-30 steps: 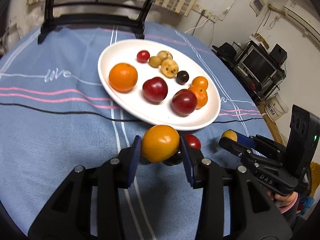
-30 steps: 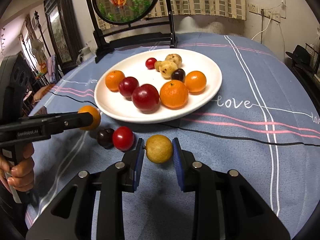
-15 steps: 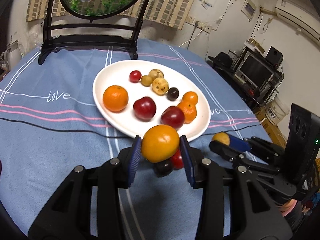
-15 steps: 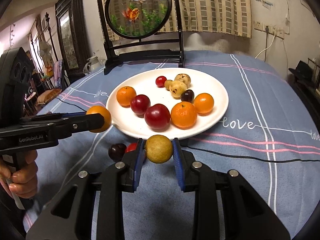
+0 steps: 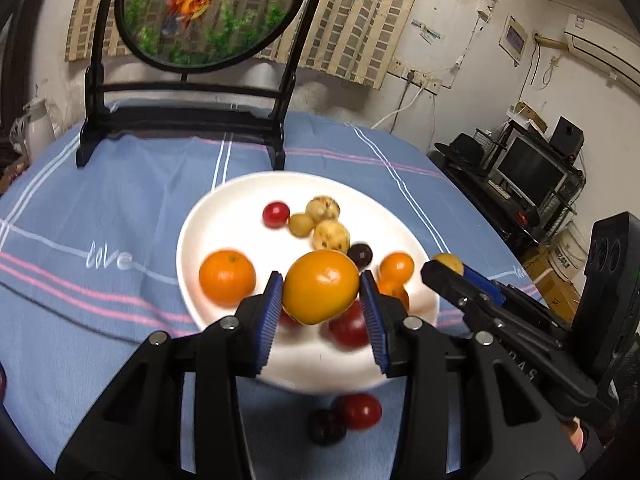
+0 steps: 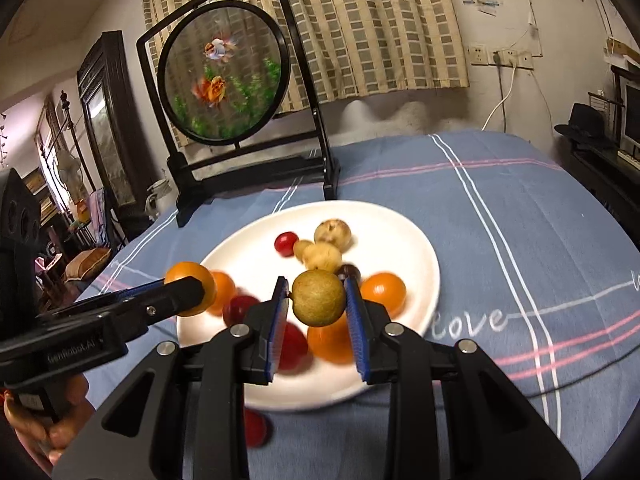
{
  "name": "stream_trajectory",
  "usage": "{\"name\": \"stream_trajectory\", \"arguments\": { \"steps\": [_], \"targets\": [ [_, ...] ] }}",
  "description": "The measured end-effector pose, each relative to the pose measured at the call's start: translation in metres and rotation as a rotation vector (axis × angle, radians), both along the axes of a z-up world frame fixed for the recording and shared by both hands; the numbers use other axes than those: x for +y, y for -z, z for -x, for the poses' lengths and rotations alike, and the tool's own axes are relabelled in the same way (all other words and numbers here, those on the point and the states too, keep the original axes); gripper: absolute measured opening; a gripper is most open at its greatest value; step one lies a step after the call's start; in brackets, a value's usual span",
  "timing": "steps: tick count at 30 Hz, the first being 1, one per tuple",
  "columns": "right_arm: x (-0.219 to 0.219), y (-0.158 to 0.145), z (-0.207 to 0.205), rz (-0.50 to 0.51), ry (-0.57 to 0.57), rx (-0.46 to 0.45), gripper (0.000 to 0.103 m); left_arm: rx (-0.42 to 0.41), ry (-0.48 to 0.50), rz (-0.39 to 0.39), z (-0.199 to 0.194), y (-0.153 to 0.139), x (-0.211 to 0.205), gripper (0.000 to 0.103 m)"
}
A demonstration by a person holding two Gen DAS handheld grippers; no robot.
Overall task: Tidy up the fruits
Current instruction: 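Lower both fruits onto the white plate and open both tools, then grasp the red plum with the right tool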
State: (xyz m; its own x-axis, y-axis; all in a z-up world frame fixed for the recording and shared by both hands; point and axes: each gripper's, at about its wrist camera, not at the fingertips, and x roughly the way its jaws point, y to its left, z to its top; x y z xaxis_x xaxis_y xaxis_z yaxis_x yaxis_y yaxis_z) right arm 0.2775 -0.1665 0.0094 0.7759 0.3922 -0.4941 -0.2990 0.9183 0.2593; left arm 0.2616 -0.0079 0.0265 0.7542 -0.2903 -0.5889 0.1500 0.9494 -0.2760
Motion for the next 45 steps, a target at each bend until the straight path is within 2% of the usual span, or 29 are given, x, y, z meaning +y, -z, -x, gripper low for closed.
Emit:
{"name": "stream_trajectory", "arguments": {
  "steps": [4,11,14,15,16,17,19,21,24,30,34,39,45],
  "targets": [
    [0.007,-0.002,-0.017,0.000,0.012,-0.002,0.030,-0.014,-0.028,-0.001,-0.022,-0.006,-0.001,0.040],
    [0.013,0.012,-0.049,0.012,0.023,0.054,0.030,0.046,-0.081,-0.026,-0.054,0.010,0.008,0.040],
    [0.015,0.013,-0.053,0.010,0.007,0.056,0.031,0.044,-0.093,-0.035,-0.056,0.010,0.010,0.043],
    [0.017,0.013,-0.053,0.014,-0.003,0.057,0.032,0.036,-0.101,-0.031,-0.054,0.008,0.011,0.057],
    [0.017,0.012,-0.052,0.014,-0.010,0.060,0.037,0.025,-0.113,-0.033,-0.051,0.006,0.011,0.066],
    [0.018,0.012,-0.051,0.015,-0.018,0.068,0.046,0.009,-0.130,-0.038,-0.048,0.003,0.012,0.073],
    [0.018,0.009,-0.047,0.015,-0.019,0.063,0.059,-0.018,-0.142,-0.048,-0.039,-0.003,0.014,0.078],
    [0.019,0.005,-0.040,0.032,-0.017,0.037,0.060,-0.033,-0.153,-0.048,-0.028,-0.008,0.016,0.089],
    [0.020,0.000,-0.029,0.063,-0.024,0.015,0.060,-0.071,-0.190,-0.060,-0.008,-0.015,0.023,0.095],
    [0.007,-0.001,0.002,0.039,-0.050,0.047,0.060,-0.062,-0.244,-0.035,0.027,-0.007,0.045,0.098],
    [-0.002,0.013,0.024,0.027,-0.094,0.141,0.060,-0.014,-0.305,-0.047,0.040,0.006,0.059,0.098],
    [0.000,0.025,0.039,0.009,-0.148,0.223,0.060,0.023,-0.326,-0.009,0.045,0.011,0.072,0.098],
    [0.020,0.029,0.050,0.077,-0.206,0.209,0.060,0.017,-0.317,-0.045,0.047,0.009,0.065,0.098]
  ]
}}
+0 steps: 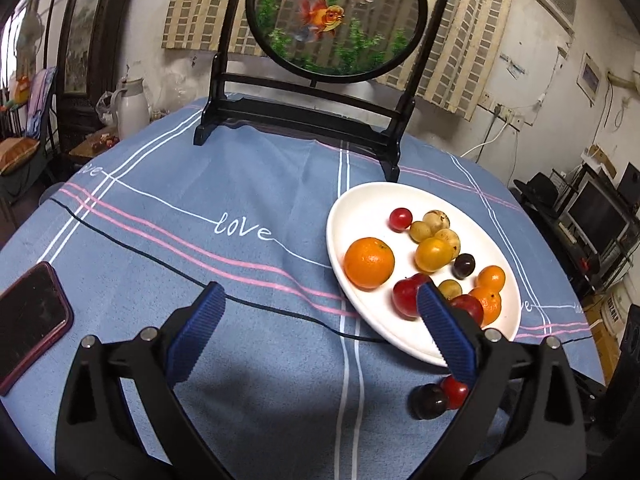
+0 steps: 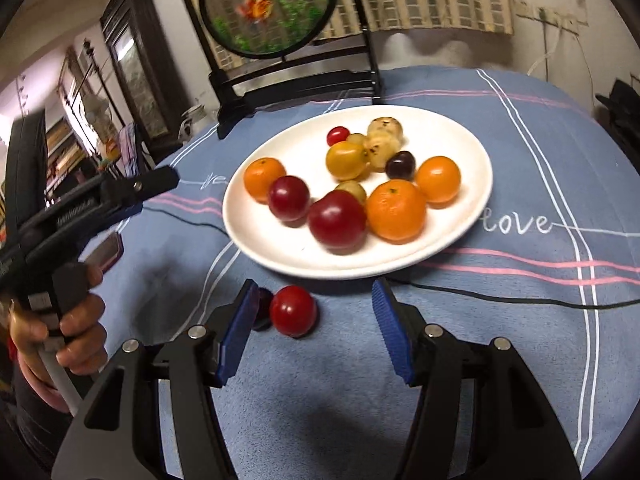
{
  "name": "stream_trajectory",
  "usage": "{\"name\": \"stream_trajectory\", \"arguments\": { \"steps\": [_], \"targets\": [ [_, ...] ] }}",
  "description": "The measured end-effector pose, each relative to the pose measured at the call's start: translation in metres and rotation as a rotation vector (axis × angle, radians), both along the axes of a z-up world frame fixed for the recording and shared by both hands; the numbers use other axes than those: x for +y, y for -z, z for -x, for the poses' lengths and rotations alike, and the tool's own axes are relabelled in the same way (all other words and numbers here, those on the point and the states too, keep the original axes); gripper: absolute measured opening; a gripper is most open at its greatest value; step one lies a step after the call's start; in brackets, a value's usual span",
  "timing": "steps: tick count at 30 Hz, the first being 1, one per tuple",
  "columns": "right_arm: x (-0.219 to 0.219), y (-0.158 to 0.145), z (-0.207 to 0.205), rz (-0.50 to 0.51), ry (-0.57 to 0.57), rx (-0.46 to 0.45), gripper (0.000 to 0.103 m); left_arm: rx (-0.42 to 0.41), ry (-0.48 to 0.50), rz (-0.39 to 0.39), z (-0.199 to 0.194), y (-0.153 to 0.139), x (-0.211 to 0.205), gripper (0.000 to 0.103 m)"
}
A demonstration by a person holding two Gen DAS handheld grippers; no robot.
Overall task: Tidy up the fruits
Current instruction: 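Grasp the red plum with the right tool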
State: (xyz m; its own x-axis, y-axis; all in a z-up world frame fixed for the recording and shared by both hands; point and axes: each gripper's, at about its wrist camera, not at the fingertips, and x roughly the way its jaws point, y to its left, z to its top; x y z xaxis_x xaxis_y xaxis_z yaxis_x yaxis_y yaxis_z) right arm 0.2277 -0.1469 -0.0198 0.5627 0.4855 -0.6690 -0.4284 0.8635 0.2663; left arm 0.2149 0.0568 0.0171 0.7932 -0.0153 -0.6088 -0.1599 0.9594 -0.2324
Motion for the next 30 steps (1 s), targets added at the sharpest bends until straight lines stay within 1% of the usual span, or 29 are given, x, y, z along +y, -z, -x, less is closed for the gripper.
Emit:
{"name": "stream_trajectory", "arguments": {
  "steps": [1,4,7,11,15,17,18,23,25,30],
  "targets": [
    [0.003,0.000,0.001,0.015,-0.004,-0.009,0.060,-0.002,0.005,-0.002,0.001,-0.001,-0.001,0.098],
    [0.013,0.005,0.006,0.100,-0.015,-0.035,0.060,-0.005,0.017,-0.004,0.002,-0.003,-0.004,0.098],
    [0.016,0.009,0.005,0.143,-0.018,-0.030,0.059,-0.006,0.020,0.001,0.003,-0.004,-0.004,0.098],
    [0.015,0.013,0.001,0.125,-0.031,0.003,0.060,0.001,0.027,0.011,0.003,-0.004,-0.004,0.098],
    [0.016,0.013,0.001,0.136,-0.019,-0.018,0.059,-0.004,0.035,0.009,0.005,-0.006,-0.006,0.098],
    [0.018,0.014,0.000,0.141,-0.026,-0.013,0.059,-0.008,0.039,0.010,0.006,-0.007,-0.007,0.098],
    [0.019,0.015,0.000,0.140,-0.032,-0.008,0.058,-0.009,0.041,0.012,0.006,-0.008,-0.007,0.098],
    [0.027,0.018,0.000,0.154,-0.060,-0.007,0.047,-0.009,0.047,0.020,0.007,-0.009,-0.006,0.098],
    [0.030,0.018,-0.002,0.156,-0.062,-0.006,0.045,-0.011,0.048,0.023,0.008,-0.010,-0.006,0.098],
    [0.035,0.021,-0.005,0.162,-0.060,0.008,0.042,-0.018,0.053,0.024,0.009,-0.012,-0.008,0.098]
  ]
}}
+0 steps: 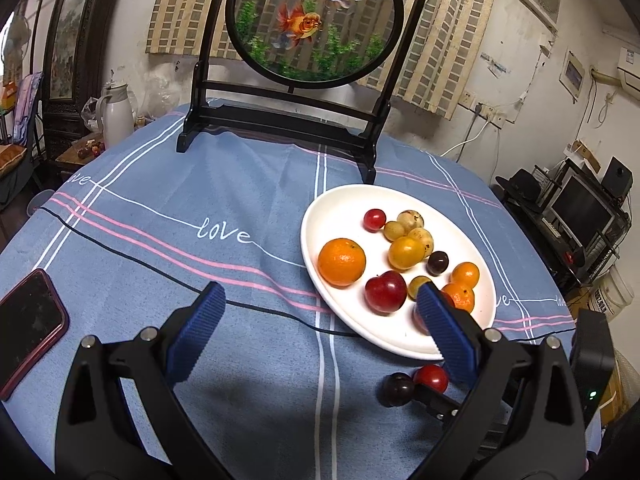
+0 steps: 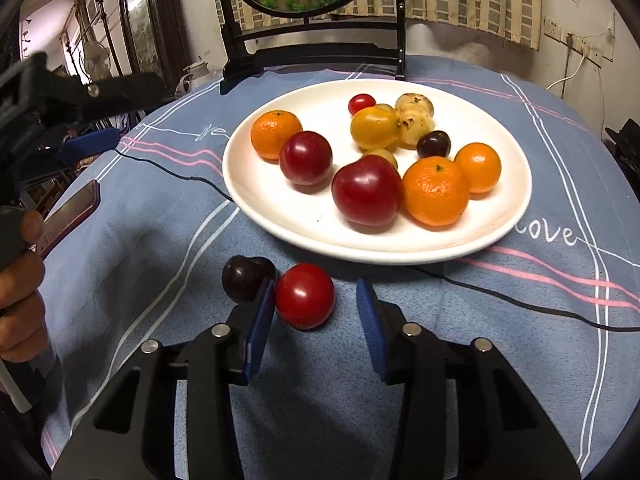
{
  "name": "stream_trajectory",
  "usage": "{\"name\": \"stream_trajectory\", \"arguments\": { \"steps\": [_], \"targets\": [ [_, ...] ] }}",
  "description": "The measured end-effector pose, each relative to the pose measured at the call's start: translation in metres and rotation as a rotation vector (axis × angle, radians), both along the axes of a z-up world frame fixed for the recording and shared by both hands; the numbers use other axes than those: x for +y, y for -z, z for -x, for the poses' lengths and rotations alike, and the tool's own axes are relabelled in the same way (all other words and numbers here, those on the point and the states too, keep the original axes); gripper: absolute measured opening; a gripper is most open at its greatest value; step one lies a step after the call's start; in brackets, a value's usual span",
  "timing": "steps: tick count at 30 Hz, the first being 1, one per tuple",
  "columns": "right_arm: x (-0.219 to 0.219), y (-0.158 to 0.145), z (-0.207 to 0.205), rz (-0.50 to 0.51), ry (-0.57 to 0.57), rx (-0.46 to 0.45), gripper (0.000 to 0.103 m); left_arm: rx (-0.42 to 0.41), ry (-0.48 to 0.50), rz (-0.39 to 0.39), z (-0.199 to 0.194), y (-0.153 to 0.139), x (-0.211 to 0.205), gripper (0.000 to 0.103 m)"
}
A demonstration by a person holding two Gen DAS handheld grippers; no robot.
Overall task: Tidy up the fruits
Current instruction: 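Grasp the red plum with the right tool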
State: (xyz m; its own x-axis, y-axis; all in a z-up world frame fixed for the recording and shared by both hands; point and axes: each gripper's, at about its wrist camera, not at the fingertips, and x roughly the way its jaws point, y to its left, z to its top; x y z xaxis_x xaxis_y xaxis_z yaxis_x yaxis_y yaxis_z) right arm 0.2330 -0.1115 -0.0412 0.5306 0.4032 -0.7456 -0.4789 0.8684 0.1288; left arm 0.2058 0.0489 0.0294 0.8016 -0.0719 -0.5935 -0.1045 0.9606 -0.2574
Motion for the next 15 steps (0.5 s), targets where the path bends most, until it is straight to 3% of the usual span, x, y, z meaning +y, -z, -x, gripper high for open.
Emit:
{"name": "stream_trajectory", "arguments": {
  "steps": [7,15],
  "targets": [
    [0.0080,0.0041,-0.0013,0.022,-0.008,0.014,0.032,-0.001,0.000,0.003,0.0009,-0.0009,0.0012,0.098],
    [-0.0019,0.0002,0.0054,-0.017,-0.006,0.036,0.031,0.037,0.002,-0.009,-0.0041,0.0058,-0.0005,0.098]
  ]
}}
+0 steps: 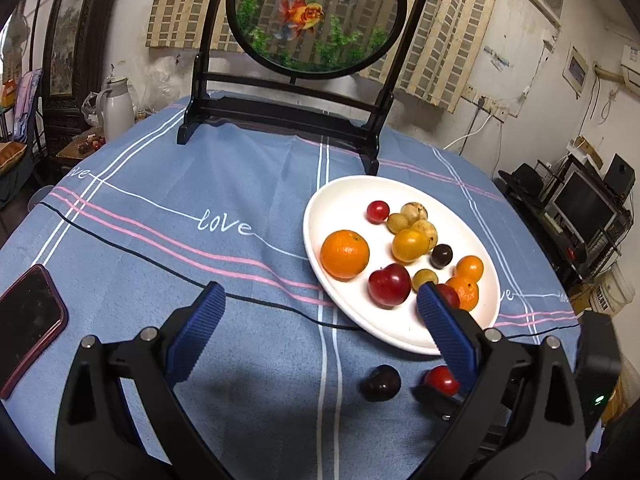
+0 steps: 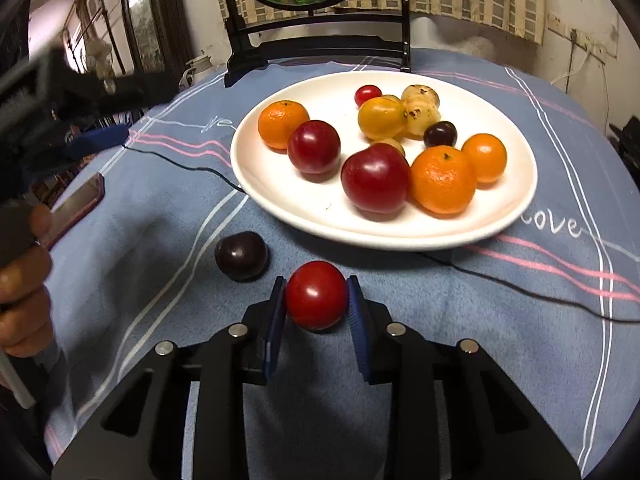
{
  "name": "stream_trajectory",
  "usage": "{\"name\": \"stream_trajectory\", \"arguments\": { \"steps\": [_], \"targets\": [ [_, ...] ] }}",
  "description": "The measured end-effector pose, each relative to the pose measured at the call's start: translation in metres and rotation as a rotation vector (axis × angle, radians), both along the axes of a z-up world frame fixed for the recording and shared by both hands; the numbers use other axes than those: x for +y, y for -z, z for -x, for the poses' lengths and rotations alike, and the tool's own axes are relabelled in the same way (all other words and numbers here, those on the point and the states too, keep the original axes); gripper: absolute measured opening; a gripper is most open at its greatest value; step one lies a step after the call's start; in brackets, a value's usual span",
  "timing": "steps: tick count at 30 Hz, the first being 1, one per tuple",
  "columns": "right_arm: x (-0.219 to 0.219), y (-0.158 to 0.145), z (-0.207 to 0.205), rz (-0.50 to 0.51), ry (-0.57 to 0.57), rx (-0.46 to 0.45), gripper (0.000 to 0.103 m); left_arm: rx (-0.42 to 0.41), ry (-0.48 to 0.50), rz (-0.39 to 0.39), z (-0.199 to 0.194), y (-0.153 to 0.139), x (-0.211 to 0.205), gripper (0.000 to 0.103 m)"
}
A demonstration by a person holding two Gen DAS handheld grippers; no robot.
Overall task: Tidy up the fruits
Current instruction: 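Grasp the red plum with the right tool, then grasp the dark plum with the left tool while the right tool holds the red plum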
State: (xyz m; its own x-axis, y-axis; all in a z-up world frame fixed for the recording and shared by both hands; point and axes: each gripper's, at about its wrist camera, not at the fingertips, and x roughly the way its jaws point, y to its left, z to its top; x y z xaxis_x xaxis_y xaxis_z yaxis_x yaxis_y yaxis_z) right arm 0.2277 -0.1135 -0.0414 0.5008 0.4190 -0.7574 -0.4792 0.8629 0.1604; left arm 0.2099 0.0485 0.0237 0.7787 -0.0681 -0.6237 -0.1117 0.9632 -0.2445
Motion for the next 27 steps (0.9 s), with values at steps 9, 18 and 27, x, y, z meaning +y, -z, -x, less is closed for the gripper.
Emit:
{"name": "stream_trajectory", "arguments": {
  "steps": [9,18,27],
  "targets": [
    [-0.040,-0.014,0.001,-0.127,0.111,0.038,0.031,0.021,0.141,-0.110,0.011,0.008,-0.029,0.098],
    [-0.063,-0.007,-0.009,-0.134,0.221,0.080,0.031,0.077,0.295,-0.268,0.013,0.030,-0.067,0.091],
    [-0.060,-0.006,-0.008,-0.122,0.209,0.084,0.031,0.166,0.331,-0.287,0.006,0.052,-0.077,0.063]
  ]
}}
